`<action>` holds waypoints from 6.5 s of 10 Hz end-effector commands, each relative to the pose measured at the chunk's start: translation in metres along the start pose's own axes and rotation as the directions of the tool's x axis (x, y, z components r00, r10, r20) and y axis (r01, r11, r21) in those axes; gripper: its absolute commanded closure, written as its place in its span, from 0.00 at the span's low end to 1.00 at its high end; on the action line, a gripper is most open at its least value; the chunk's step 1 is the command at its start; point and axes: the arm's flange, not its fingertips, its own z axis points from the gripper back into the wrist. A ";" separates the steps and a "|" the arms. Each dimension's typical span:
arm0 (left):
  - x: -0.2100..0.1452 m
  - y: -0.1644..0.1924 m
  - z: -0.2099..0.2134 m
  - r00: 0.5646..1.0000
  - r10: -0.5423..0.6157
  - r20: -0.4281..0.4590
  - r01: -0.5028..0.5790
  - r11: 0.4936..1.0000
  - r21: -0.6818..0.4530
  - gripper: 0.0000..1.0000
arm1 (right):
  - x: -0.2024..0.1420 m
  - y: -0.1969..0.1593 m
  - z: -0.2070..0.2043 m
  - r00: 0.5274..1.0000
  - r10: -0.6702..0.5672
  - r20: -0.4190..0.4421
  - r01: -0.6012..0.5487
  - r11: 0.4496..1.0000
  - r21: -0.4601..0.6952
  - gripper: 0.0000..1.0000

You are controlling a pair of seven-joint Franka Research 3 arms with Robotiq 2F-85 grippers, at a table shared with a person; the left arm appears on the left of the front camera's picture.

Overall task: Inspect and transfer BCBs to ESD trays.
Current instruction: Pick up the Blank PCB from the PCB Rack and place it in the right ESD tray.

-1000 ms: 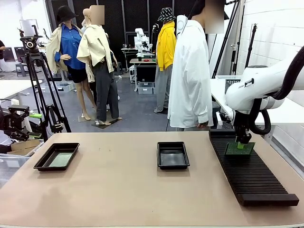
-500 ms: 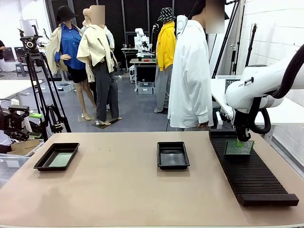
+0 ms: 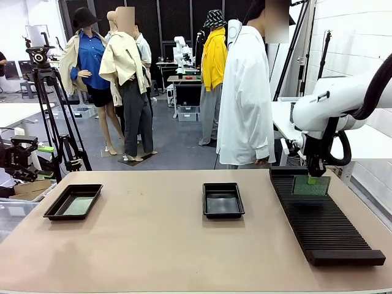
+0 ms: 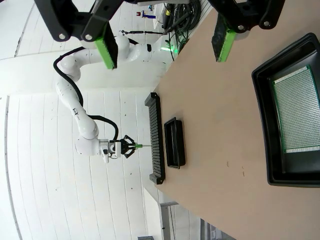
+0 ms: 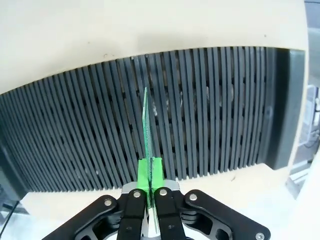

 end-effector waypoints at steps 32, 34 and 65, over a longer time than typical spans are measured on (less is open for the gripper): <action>0.002 -0.002 0.000 1.000 0.012 0.008 -0.012 1.000 0.011 0.00 | 0.198 0.031 -0.029 0.037 -0.999 -0.026 0.770 0.012 0.637 1.00; 0.002 -0.002 0.000 1.000 0.012 0.008 -0.012 1.000 0.011 0.00 | 0.203 0.022 -0.043 0.084 -0.996 -0.038 0.776 0.041 0.629 1.00; 0.002 -0.002 0.000 1.000 0.012 0.008 -0.012 1.000 0.011 0.00 | 0.195 0.020 -0.001 0.059 -0.997 0.040 0.948 0.069 0.311 0.00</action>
